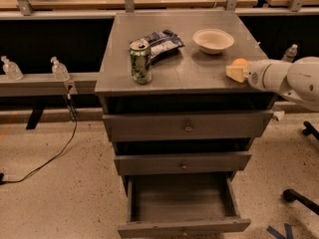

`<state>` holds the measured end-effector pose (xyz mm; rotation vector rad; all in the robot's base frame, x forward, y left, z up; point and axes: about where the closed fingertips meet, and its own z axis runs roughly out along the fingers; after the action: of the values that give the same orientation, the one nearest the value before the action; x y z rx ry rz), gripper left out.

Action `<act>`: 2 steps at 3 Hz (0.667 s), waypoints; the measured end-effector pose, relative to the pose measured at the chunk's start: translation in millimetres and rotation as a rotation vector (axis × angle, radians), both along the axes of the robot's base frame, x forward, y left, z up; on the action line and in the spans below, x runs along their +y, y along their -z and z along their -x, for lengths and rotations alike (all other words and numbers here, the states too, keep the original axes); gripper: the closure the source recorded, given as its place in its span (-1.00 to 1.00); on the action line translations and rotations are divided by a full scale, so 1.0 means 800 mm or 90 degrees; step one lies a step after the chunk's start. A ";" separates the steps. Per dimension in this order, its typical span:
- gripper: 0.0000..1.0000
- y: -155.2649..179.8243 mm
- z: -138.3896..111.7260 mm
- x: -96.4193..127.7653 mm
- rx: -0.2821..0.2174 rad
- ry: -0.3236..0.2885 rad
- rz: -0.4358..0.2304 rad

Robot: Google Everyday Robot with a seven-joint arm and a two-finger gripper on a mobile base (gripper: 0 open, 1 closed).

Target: Place orange into bottom drawer

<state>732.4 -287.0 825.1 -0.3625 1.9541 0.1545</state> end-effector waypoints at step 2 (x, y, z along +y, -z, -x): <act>1.00 0.000 0.000 0.000 0.000 0.000 0.000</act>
Offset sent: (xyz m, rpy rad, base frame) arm -0.0490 0.0853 0.1341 0.1604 -0.3000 0.4676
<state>732.4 -287.0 825.2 -0.3627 1.9539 0.1546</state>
